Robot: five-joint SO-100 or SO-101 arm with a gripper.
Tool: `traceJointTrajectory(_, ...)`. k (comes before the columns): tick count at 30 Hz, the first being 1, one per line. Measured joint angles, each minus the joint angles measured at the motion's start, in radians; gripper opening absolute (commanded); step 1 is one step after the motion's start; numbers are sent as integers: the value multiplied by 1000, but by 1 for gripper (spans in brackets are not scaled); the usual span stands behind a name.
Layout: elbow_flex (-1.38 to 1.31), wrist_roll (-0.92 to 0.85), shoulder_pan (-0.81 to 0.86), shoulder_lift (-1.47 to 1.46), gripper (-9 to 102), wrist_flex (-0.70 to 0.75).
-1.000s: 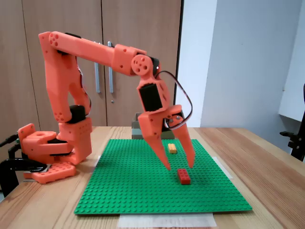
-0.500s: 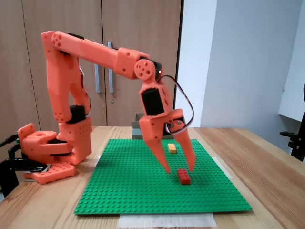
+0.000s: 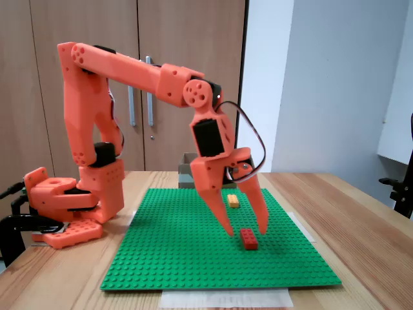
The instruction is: Pick the red lego block and put it in the box.
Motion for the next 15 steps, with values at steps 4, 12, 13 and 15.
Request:
traceJointTrajectory(4, 0, 0, -21, -11, 22, 0)
traceJointTrajectory(12, 0, -6, -57, -35, 22, 0)
traceJointTrajectory(13, -2, 0, -55, -38, 22, 0)
traceJointTrajectory(15, -5, 3, -67, -48, 22, 0)
